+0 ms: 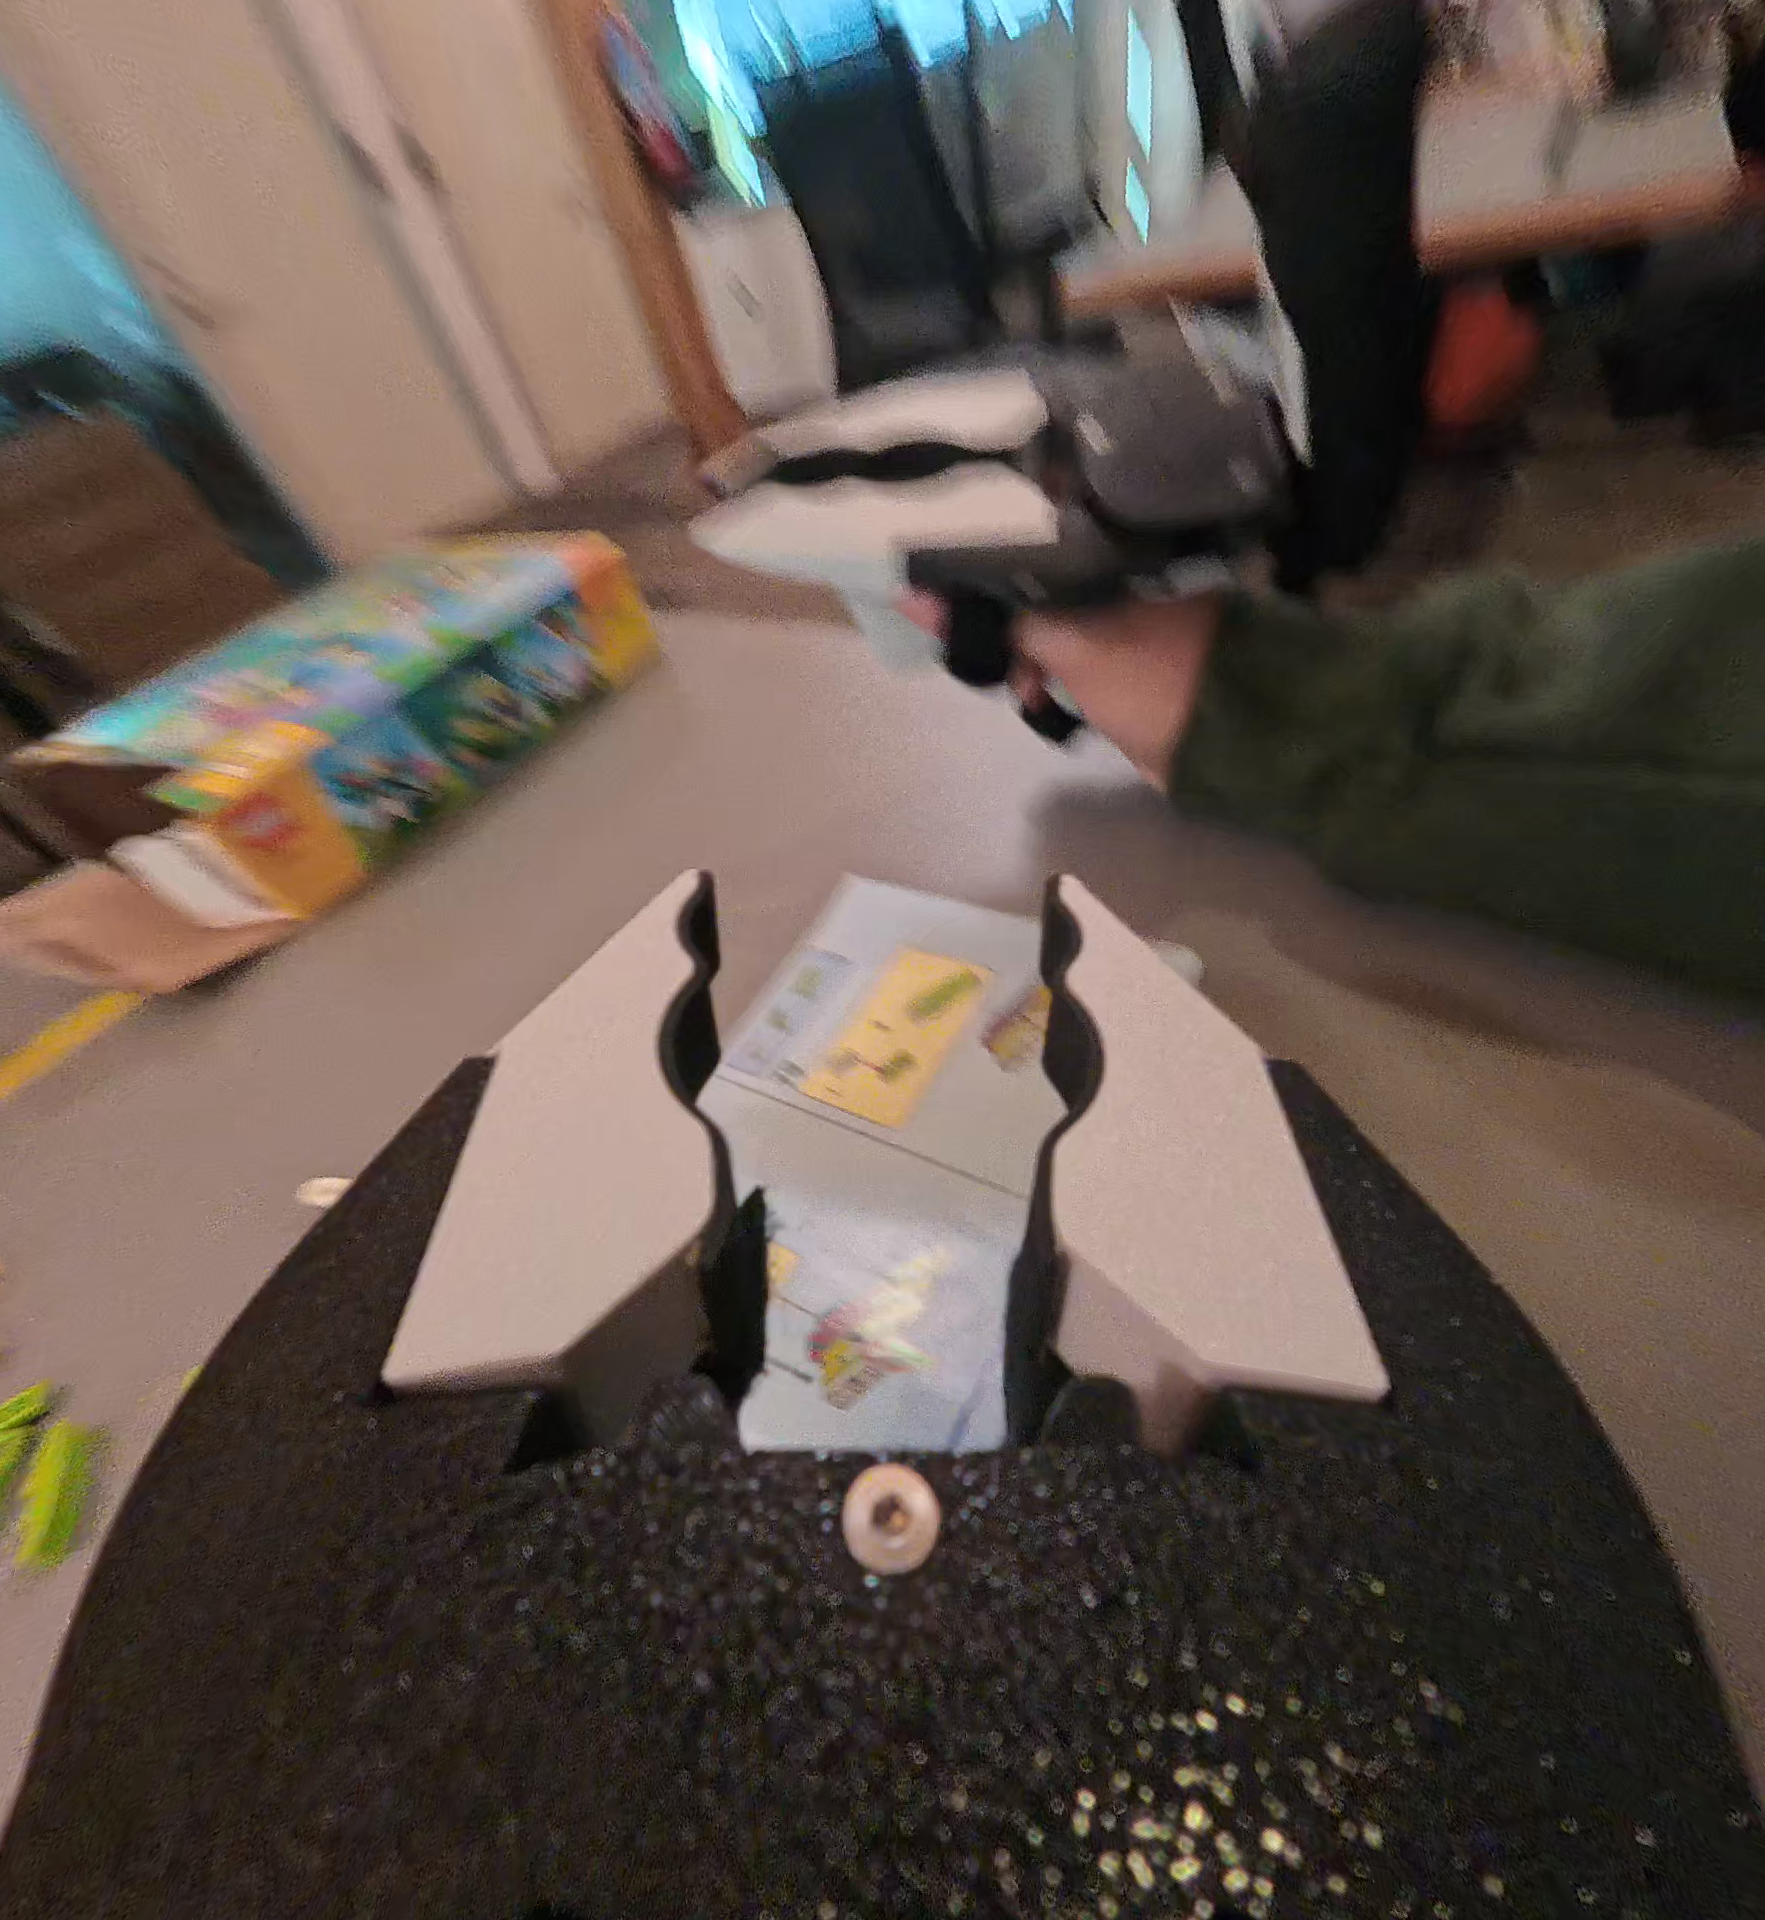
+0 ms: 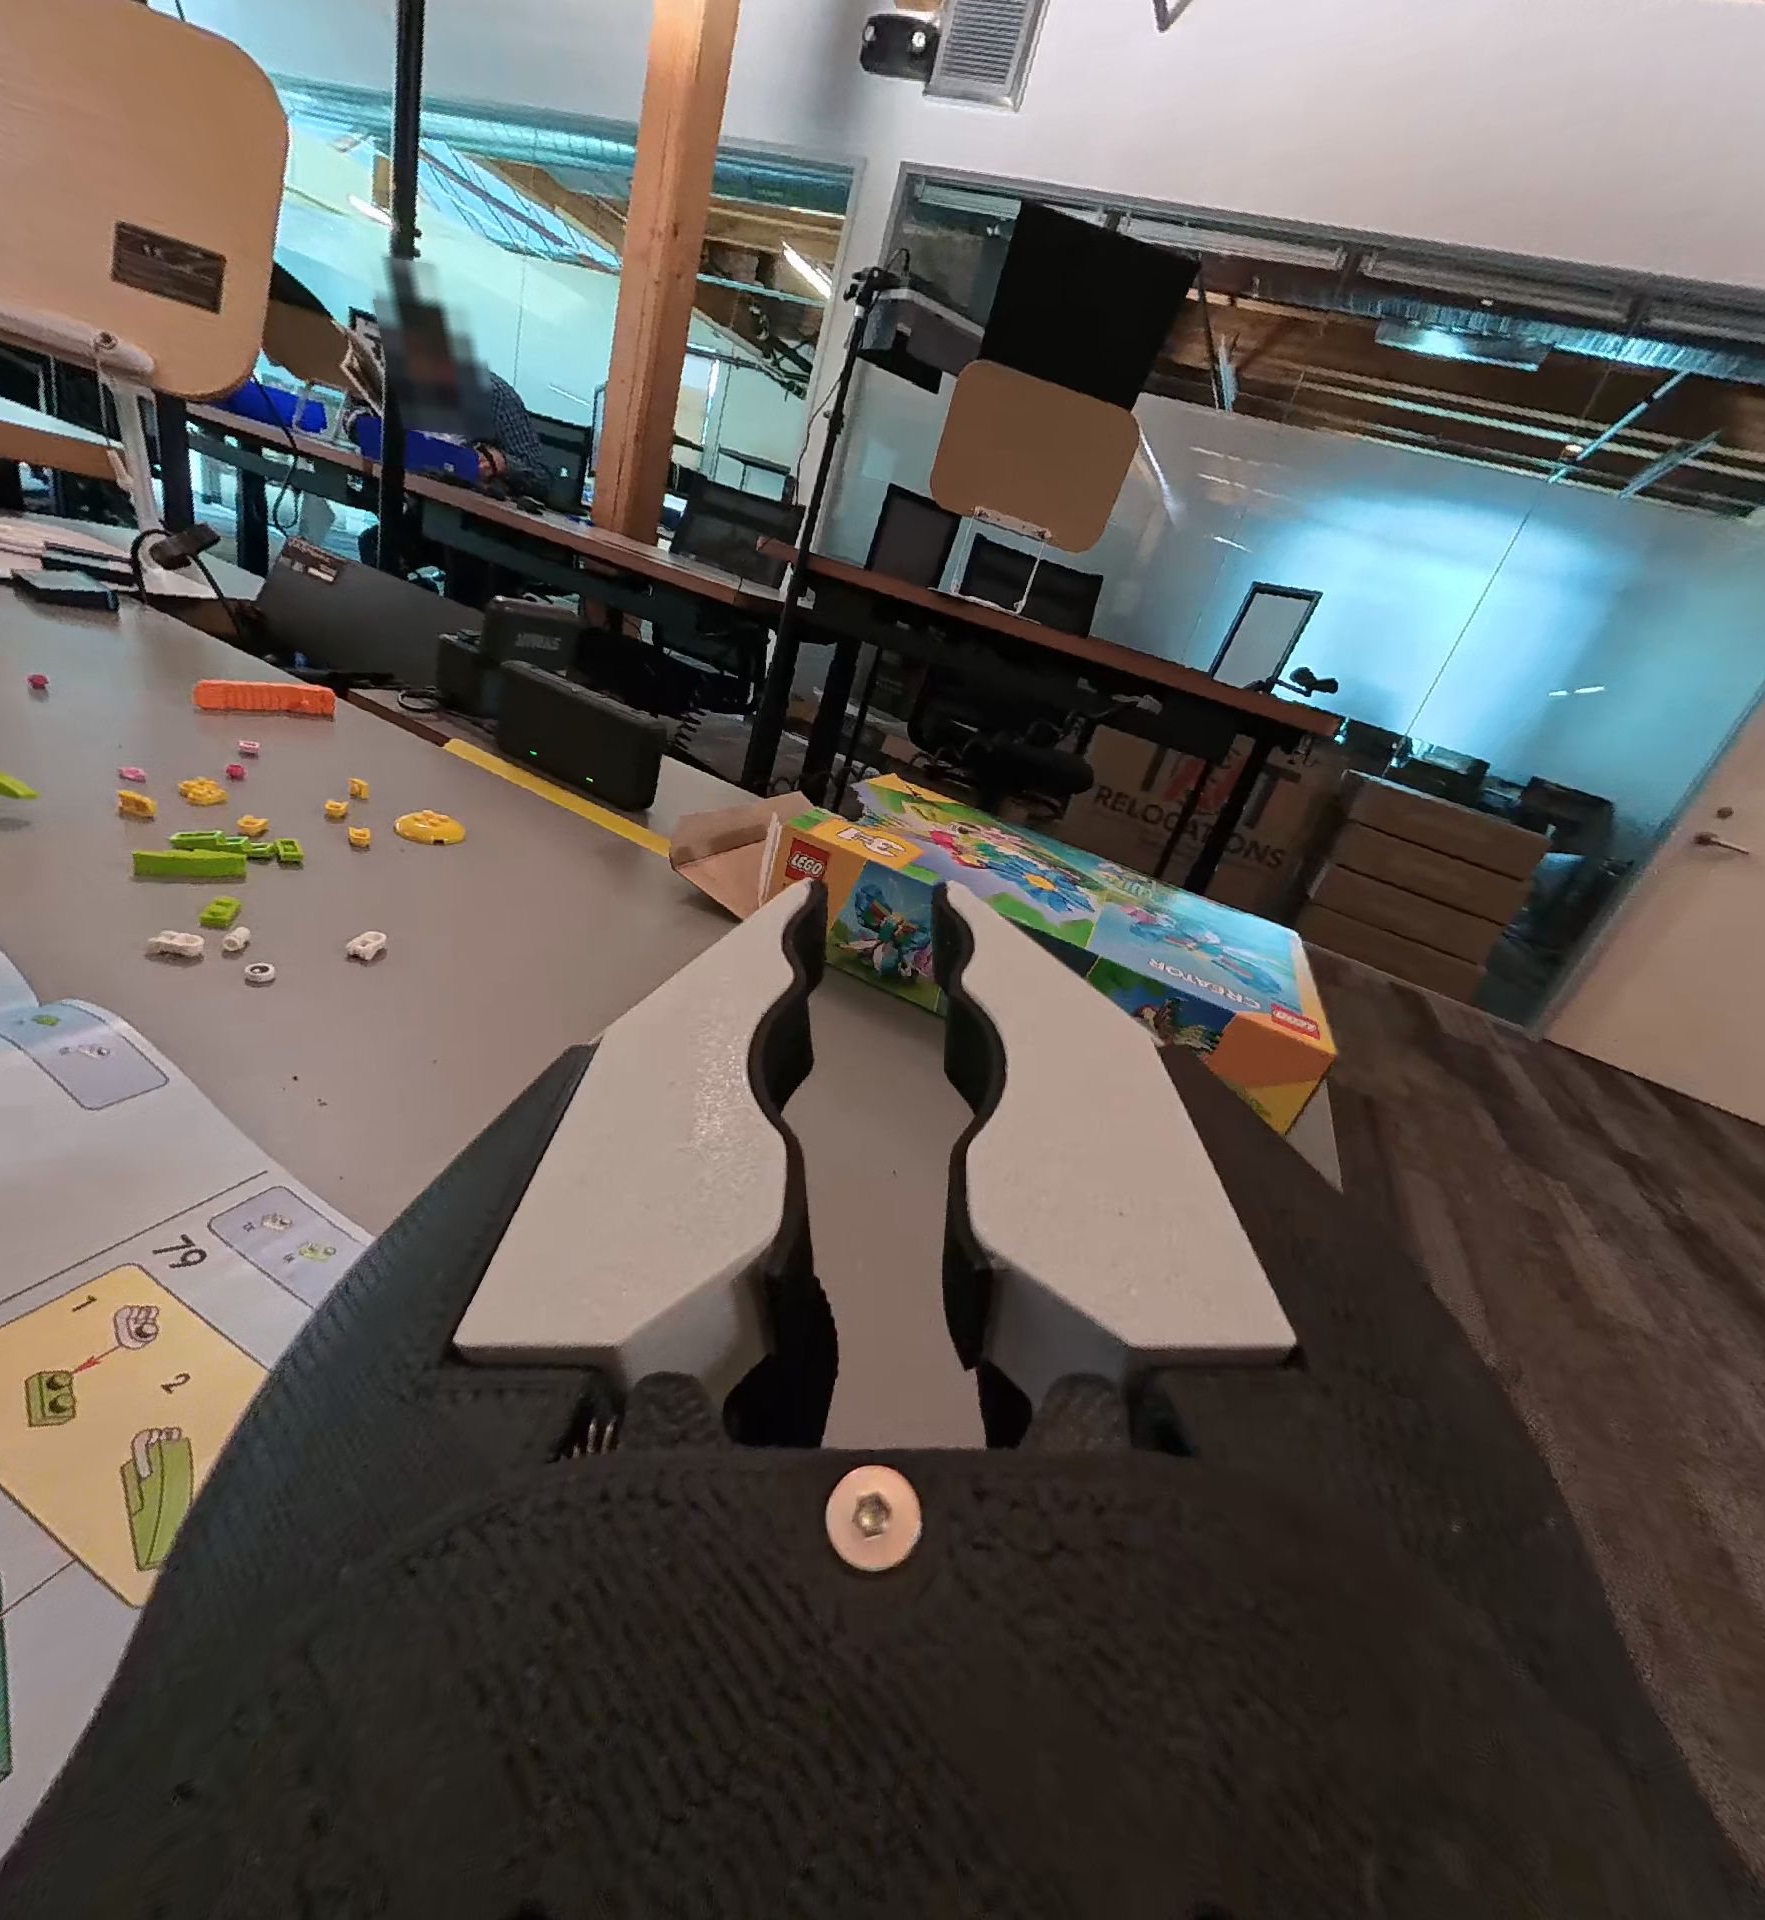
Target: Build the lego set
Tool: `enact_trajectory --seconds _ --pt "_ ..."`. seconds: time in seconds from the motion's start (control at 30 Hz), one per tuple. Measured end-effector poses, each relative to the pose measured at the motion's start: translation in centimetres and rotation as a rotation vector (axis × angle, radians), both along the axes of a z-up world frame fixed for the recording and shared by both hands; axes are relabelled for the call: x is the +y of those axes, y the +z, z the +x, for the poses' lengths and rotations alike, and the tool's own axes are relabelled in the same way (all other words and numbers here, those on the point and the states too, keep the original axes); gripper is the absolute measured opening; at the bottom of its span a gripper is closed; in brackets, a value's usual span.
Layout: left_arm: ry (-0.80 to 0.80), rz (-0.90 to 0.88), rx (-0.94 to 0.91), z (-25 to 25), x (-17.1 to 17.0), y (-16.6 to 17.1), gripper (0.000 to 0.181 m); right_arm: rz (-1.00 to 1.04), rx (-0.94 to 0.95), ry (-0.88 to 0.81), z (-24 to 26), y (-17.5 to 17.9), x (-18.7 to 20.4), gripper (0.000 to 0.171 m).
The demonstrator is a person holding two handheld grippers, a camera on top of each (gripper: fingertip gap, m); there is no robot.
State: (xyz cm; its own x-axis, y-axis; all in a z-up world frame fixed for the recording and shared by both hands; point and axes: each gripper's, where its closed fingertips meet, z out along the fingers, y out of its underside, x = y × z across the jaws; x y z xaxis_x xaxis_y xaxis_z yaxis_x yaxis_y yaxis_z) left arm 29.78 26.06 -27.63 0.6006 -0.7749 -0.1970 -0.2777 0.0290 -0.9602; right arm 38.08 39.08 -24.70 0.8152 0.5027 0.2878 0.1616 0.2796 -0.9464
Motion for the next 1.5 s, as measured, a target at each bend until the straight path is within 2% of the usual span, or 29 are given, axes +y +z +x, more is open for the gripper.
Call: enact_trajectory --seconds 0.03,0.13,0.23,0.5,0.8,0.93,1.03,1.13,1.2,1.27,1.33,1.5 --pt "0.048 0.051 -0.097 -1.3 0.4 1.6 0.063 -0.007 0.009 -0.002 0.1 0.0 0.1 0.019" --pt "0.129 0.183 -0.337 -4.7 0.1 5.3 0.067 -0.018 0.024 0.002 0.2 -0.1 0.1 0.019" --pt "0.122 0.225 -0.432 -5.6 -0.6 6.3 0.064 -0.028 0.015 0.009 0.0 -0.3 0.1 0.019" --pt "0.067 0.331 -0.364 -3.7 -2.0 6.2 0.055 -0.048 0.001 0.022 -0.4 -0.8 0.2 0.018" --pt "0.100 0.375 -0.408 -4.5 -2.0 7.1 0.054 -0.046 -0.026 0.037 -0.8 -1.1 0.0 0.019" --pt "0.148 0.452 -0.373 -4.9 -1.8 7.3 0.051 -0.035 -0.031 0.082 -1.5 -1.3 -0.2 0.029" --pt "0.175 0.532 -0.324 -4.8 -1.8 7.5 0.050 -0.024 -0.035 0.076 -1.6 -1.3 0.0 0.043" --pt "0.218 0.587 -0.287 -5.0 -1.6 7.6 0.071 0.031 -0.033 0.037 -1.3 -0.7 0.1 0.062" --pt "0.275 0.614 -0.324 -5.7 -1.2 8.3 0.085 0.080 -0.038 0.004 -1.1 -0.1 0.2 0.076" --pt "0.324 0.609 -0.396 -6.8 -0.9 8.9 0.112 0.133 -0.055 -0.021 -1.1 0.3 0.3 0.097" --pt "0.352 0.604 -0.468 -7.8 -0.7 9.5 0.131 0.165 -0.071 -0.046 -1.1 0.5 0.4 0.113" --pt "0.404 0.585 -0.475 -8.6 0.0 9.3 0.145 0.201 -0.061 -0.117 -0.2 1.2 0.7 0.135"
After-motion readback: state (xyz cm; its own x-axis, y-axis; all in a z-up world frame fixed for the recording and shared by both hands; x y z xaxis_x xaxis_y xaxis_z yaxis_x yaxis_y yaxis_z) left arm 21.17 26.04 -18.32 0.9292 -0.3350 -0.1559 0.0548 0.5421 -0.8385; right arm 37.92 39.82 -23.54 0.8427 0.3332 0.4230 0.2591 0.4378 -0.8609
